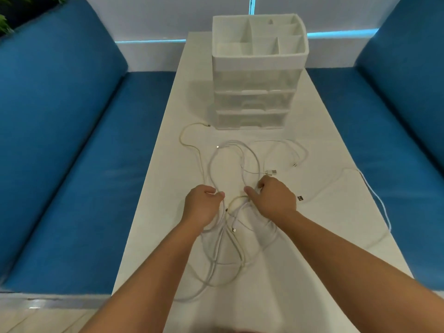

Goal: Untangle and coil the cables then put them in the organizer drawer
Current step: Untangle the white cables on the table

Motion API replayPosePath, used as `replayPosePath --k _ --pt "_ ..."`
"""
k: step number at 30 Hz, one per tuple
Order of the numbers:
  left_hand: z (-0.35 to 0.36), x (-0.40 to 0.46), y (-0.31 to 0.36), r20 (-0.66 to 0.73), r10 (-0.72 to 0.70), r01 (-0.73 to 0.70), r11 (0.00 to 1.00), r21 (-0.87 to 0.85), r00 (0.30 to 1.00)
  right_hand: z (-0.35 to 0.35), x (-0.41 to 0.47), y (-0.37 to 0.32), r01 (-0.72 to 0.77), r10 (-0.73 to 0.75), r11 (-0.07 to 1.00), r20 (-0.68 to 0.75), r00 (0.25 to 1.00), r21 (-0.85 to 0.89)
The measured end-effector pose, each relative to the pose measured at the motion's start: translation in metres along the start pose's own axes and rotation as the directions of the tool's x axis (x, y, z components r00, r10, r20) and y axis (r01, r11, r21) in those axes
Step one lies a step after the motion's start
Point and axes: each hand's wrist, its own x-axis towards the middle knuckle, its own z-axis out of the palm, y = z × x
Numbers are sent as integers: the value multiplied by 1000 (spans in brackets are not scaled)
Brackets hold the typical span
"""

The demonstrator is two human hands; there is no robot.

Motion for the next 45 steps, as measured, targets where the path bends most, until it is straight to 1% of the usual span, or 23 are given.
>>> replayPosePath --k 2,4,6,8,9,11,15,16,17,21,24,25,26,28,30,33,35,38,41,45 --pt "0 4 -1 41 -76 81 986 -144 996 1 4 -3 -44 44 998 -1 999 -36" --pt "-1 6 0 98 -116 137 959 -246 988 1 9 -6 -99 99 995 18 995 -10" --pt "-2 6 3 130 -115 152 931 -331 985 0 13 -5 -153 150 985 35 988 80" --pt "-6 7 5 117 -107 146 901 -408 987 -1 17 -3 -180 176 953 40 984 243" --pt "-8 9 6 102 -98 133 891 -433 990 -2 18 -2 -180 180 919 34 983 350" --pt "-13 11 13 86 -49 82 889 -450 995 -11 21 -6 -168 186 816 24 982 553" --pt "-25 12 37 93 35 22 834 -551 995 -40 20 -26 -119 178 568 20 984 814" --pt "-28 13 41 92 50 10 830 -558 994 -48 19 -32 -109 181 523 15 983 846" --pt "-30 13 46 87 63 -5 834 -552 994 -56 18 -37 -95 186 500 0 983 861" --pt "-34 12 54 78 100 -49 868 -495 992 -83 14 -55 9 167 456 -96 981 890" --pt "-34 8 58 144 171 -112 932 -344 975 -89 6 -68 97 81 444 -148 986 891" --pt "-34 5 61 179 188 -124 939 -319 966 -88 2 -72 125 39 439 -158 987 890" --pt "-36 3 63 217 188 -108 936 -335 958 -85 -3 -76 150 -4 436 -164 986 887" --pt "-40 0 69 292 170 -30 904 -427 941 -76 -15 -82 196 -95 447 -171 981 873" --pt "-44 0 75 334 156 23 881 -473 929 -66 -26 -85 222 -180 462 -155 971 858" --pt "-53 1 79 303 119 69 837 -543 946 -56 -42 -82 222 -275 451 -102 956 864" --pt "-60 2 81 273 94 89 804 -588 957 -49 -49 -79 208 -344 476 -37 938 854" --pt "-68 -3 84 247 98 60 824 -563 964 -40 -55 -71 183 -396 549 60 916 815" --pt "-71 -8 83 222 115 26 837 -546 968 -33 -59 -59 165 -423 571 115 899 804" --pt "-71 -7 72 130 91 -9 849 -529 987 -29 -61 -49 184 -463 629 174 869 756"
